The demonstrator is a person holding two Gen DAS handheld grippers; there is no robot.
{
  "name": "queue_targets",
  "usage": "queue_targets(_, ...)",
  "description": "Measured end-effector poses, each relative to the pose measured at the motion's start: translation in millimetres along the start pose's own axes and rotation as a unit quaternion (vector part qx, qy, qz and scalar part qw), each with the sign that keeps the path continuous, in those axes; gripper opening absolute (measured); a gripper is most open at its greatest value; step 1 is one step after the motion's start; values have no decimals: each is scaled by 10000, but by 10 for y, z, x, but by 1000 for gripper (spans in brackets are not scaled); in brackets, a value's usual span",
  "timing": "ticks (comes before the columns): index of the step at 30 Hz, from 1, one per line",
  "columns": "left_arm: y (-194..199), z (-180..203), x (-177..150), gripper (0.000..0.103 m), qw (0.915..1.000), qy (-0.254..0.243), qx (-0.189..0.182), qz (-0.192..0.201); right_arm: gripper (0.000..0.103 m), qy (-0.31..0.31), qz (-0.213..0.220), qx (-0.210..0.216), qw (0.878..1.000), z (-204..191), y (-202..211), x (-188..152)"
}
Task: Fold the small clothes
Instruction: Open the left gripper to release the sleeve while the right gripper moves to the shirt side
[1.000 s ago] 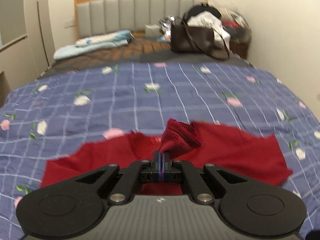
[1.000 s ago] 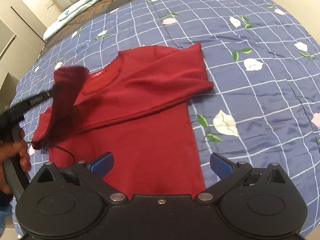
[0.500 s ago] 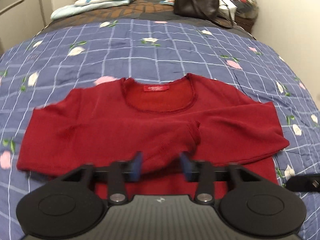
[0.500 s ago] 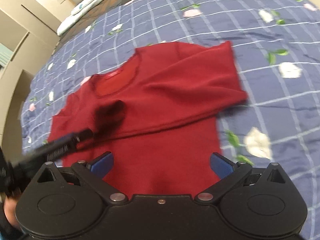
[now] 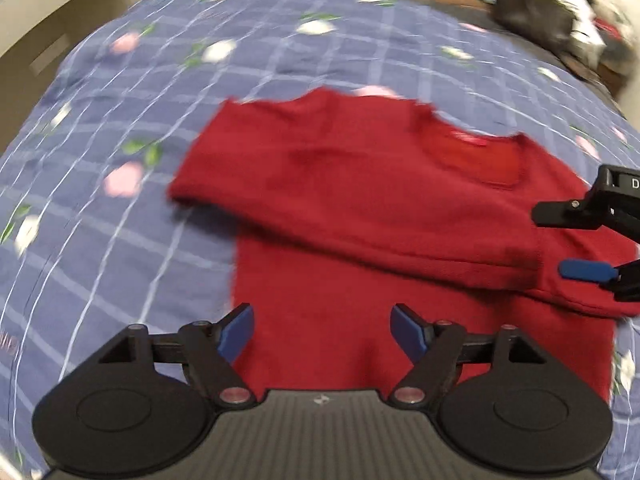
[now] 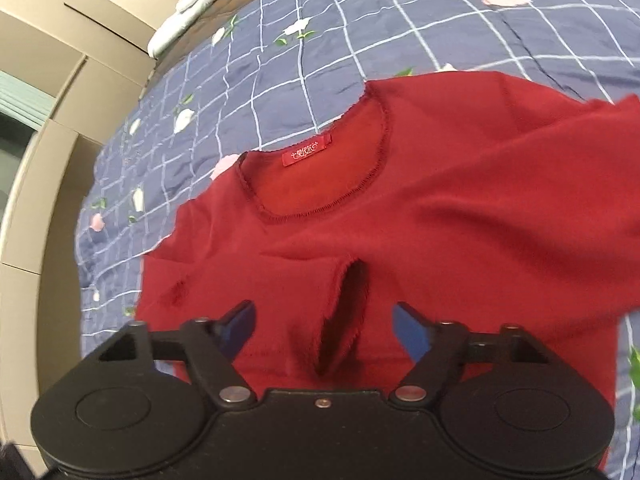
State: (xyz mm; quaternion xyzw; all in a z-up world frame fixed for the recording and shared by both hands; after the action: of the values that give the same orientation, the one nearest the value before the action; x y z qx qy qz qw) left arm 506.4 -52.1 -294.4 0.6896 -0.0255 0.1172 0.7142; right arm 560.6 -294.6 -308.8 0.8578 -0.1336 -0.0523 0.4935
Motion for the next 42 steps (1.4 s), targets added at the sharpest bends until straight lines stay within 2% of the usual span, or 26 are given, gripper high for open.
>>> queue_targets(2, 1, -132, -13, 83, 9998, 191, 37, -51, 52, 156, 23, -149, 9998, -58, -56, 30)
queue_targets(4, 22, -220, -35, 84, 9996, 271, 90, -55, 22, 410, 14, -304, 9987, -113, -90, 42)
queue_targets(6, 55, -262, -55, 84, 9995, 291, 116, -61, 6, 750, 183, -436, 9961, -165, -39, 42)
queue_targets(7, 54, -264, -48, 85, 9995, 298, 115, -61, 3, 881, 279, -510, 9944, -177, 9, 40)
queue_targets(12, 61, -272, -61, 88, 9996, 274, 106, -32, 2, 1433, 839, -880, 9822, -174, 326, 10)
queue_targets(15, 38, -250, -90, 88, 9996, 262, 121, -68, 3, 1408, 694, -1064, 9819, -87, 289, 18)
queue_targets(17, 14, -245, -114, 88, 9995, 249, 153, -128, 7, 1384, 542, -1190, 9817, -25, 204, 0)
queue_targets(20, 14, -244, -144, 89, 9994, 226, 189, -180, 17, 1357, 407, -1464, 9790, 48, 105, -20)
queue_targets(22, 22, -263, -162, 89, 9994, 220, 201, -197, 24, 1289, 376, -1487, 9797, 76, 89, -40)
queue_targets(23, 25, -279, -170, 90, 9993, 223, 216, -203, 29, 1268, 390, -1441, 9806, 74, 91, -53)
queue_targets(25, 28, -320, -186, 90, 9991, 256, 252, -226, 50, 1199, 462, -1184, 9846, 67, 139, -61)
queue_targets(27, 30, -361, -204, 90, 9988, 310, 289, -259, 57, 1018, 517, -843, 9899, 54, 180, -25)
queue_targets(30, 48, -416, -226, 90, 9985, 354, 326, -258, 57, 515, 541, -493, 9960, 101, 196, 102)
queue_targets(33, 62, -453, -238, 91, 9984, 357, 353, -261, 54, 469, 507, -683, 9953, 98, 155, 215)
queue_targets(35, 61, -470, -252, 92, 9982, 375, 370, -280, 38, 785, 455, -882, 9920, 53, 108, 249)
queue_targets(36, 57, -479, -261, 92, 9981, 394, 372, -300, 20, 974, 437, -1027, 9890, 41, 84, 252)
queue_targets(37, 54, -489, -274, 92, 9979, 418, 378, -323, 10, 1180, 388, -1221, 9847, 32, 46, 258)
queue_targets(39, 55, -514, -307, 93, 9975, 482, 376, -362, 9, 1424, 332, -1545, 9771, 58, -9, 262)
queue_targets(41, 63, -547, -345, 94, 9970, 550, 372, -408, 10, 1404, 311, -1710, 9747, 121, -10, 266)
queue_targets(42, 66, -568, -367, 95, 9967, 574, 370, -437, 17, 1346, 306, -1711, 9755, 147, 14, 256)
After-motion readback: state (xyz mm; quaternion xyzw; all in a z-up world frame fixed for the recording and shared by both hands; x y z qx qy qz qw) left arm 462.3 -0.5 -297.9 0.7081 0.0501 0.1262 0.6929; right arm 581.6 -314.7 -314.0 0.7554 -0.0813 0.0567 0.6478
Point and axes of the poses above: each gripper's, at about its wrist camera, not at the fingertips, and y roughly against the way its jaws point, z to its right, x to its top, the point moved 5 cm from there along -y, roughly the way its jaws point, and after that the axes turned 11 degrees about -z, right-handed, at the moved point
